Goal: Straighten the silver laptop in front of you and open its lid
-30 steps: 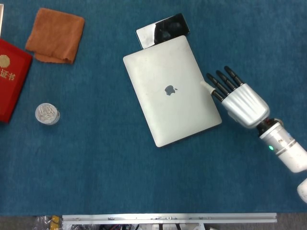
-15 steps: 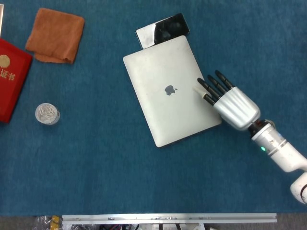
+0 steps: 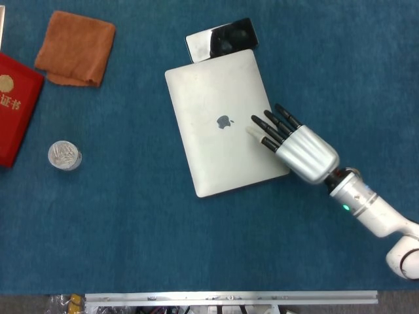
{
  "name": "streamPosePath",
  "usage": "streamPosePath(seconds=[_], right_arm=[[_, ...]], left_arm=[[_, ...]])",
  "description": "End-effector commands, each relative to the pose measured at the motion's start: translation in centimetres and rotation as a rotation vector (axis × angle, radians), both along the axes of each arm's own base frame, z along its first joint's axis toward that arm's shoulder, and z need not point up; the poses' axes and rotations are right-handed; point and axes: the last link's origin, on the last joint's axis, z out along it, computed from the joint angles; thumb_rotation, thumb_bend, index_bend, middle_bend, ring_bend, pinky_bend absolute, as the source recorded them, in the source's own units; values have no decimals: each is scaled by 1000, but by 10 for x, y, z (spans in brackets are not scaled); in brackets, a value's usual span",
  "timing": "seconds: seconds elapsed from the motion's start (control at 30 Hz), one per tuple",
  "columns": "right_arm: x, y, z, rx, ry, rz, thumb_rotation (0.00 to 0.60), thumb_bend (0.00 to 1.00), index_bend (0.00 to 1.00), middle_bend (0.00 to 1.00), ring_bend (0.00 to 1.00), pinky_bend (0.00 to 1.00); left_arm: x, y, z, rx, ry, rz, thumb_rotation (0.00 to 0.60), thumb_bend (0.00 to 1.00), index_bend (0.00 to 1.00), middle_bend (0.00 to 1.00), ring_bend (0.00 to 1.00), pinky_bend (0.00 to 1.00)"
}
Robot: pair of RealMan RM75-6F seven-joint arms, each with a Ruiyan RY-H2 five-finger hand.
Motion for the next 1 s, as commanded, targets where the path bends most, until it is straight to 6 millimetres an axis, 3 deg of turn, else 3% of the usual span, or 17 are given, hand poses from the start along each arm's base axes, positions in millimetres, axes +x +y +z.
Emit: streamPosePath(seconds=[0.03, 0.6, 0.8, 1.0], right_arm=[[6, 0, -4, 3, -8, 11, 600, 153, 0, 0, 0, 14], [53, -2, -29, 35, -84, 48, 600, 152, 0, 0, 0, 14], [61, -6, -12, 10, -135, 31, 600, 152, 0, 0, 0, 14], [61, -12, 21, -26, -202, -47, 600, 153, 0, 0, 0, 15]], left_arm=[[-1, 0, 1, 3, 0, 0, 600, 170, 0, 0, 0, 1], [-6, -2, 8, 19, -5, 9, 600, 170, 0, 0, 0, 1], [-1, 4, 11, 6, 9, -19, 600, 170, 0, 0, 0, 1], [12, 16, 8, -42, 29, -77, 600, 170, 0, 0, 0, 1]])
